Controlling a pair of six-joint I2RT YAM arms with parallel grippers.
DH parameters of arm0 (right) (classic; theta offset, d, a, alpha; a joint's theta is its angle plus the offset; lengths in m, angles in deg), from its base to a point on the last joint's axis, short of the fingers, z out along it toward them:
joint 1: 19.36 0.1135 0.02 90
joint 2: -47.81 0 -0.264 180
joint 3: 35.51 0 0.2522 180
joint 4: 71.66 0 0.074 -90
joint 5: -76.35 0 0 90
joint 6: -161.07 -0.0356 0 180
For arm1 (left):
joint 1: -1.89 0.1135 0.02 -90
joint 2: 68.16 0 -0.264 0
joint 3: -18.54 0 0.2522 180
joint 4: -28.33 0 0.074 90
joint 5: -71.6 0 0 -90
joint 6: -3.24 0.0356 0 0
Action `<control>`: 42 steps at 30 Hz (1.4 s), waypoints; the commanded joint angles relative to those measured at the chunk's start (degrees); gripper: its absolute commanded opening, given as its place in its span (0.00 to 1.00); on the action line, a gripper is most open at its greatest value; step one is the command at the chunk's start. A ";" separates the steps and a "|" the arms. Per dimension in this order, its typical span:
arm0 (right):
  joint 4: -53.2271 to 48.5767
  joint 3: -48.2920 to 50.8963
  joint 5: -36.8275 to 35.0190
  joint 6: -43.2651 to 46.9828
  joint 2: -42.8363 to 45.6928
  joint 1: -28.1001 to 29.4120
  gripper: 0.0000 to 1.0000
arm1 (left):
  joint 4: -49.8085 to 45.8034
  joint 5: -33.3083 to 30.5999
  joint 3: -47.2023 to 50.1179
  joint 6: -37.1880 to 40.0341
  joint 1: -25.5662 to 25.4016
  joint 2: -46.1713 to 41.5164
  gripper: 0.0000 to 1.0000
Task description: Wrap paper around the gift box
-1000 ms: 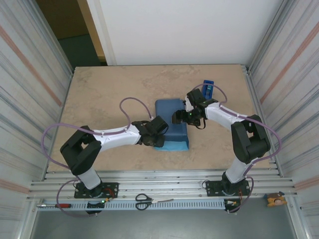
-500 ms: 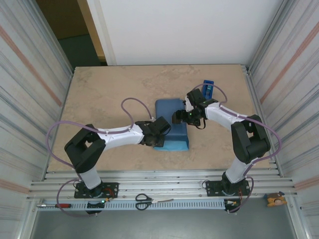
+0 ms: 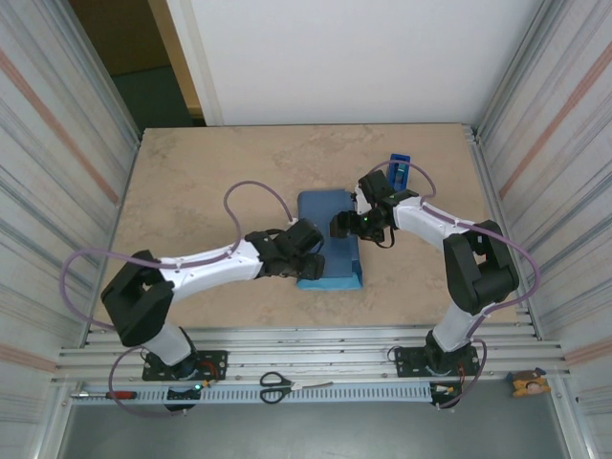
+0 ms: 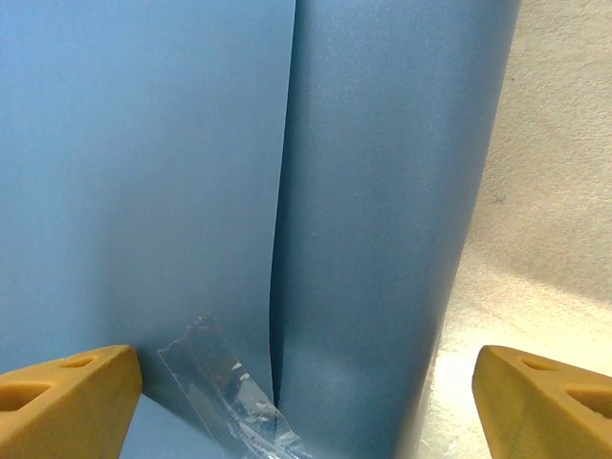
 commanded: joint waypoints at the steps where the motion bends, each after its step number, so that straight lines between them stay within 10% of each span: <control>1: -5.84 2.49 -5.09 0.75 -1.89 1.02 0.88 | 0.98 1.19 3.24 2.18 0.63 -5.80 0.67; 42: -6.15 2.47 -5.35 0.84 -1.97 1.02 0.88 | 2.61 -6.24 2.01 -2.47 1.33 6.29 0.40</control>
